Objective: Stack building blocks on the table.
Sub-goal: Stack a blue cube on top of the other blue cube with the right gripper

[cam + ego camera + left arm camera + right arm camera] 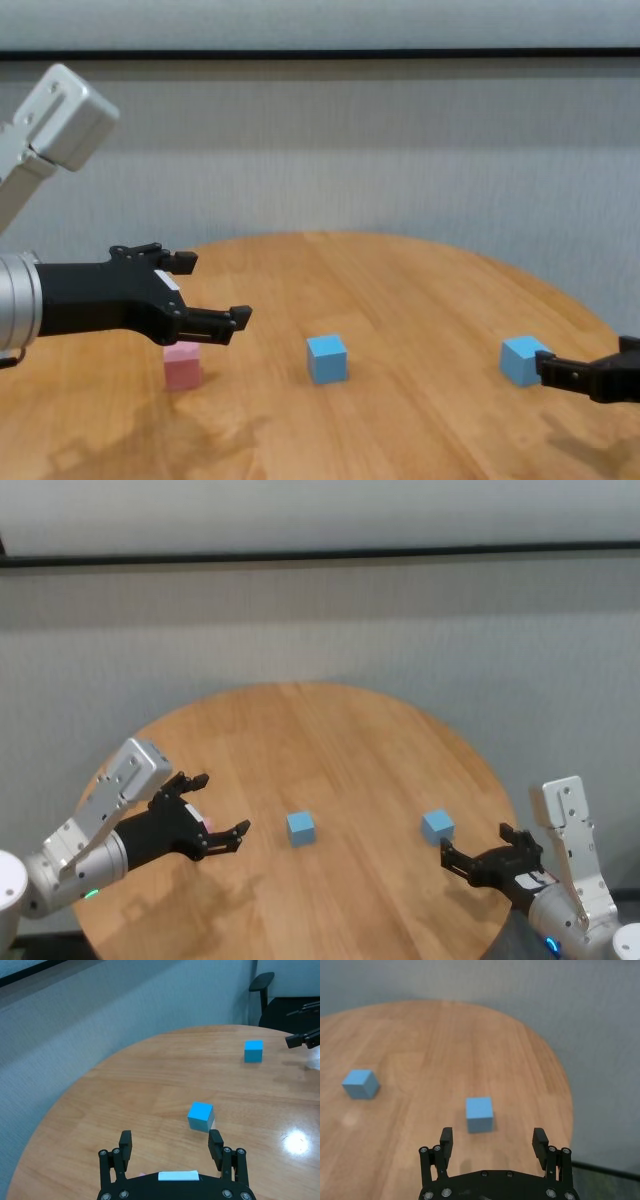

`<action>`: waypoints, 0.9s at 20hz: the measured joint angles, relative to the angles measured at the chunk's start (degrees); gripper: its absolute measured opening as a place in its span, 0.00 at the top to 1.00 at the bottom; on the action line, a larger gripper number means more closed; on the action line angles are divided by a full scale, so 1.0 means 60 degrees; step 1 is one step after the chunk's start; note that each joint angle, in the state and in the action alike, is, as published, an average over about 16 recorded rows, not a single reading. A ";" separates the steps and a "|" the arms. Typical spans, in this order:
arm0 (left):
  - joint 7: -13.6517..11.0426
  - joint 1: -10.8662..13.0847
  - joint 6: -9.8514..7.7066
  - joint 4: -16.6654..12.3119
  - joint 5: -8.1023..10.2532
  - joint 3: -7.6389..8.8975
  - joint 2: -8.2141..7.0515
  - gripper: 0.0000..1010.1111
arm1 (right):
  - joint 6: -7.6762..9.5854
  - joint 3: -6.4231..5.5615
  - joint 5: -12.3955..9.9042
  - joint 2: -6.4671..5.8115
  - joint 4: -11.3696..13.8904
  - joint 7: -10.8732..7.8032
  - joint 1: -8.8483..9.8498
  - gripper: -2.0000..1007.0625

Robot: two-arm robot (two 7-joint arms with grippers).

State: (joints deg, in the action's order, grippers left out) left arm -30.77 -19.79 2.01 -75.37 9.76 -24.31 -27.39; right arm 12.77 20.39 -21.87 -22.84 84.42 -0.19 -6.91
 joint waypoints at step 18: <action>0.0000 -0.0002 0.0000 0.0001 0.0000 -0.0001 0.0001 0.01 | -0.0798 0.0183 0.0838 0.0374 -0.1198 -0.0545 -0.0669 0.00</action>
State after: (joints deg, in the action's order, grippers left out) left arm -30.77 -19.80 2.01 -75.37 9.75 -24.31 -27.38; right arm 7.98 21.49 -16.85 -20.59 77.24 -3.46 -10.93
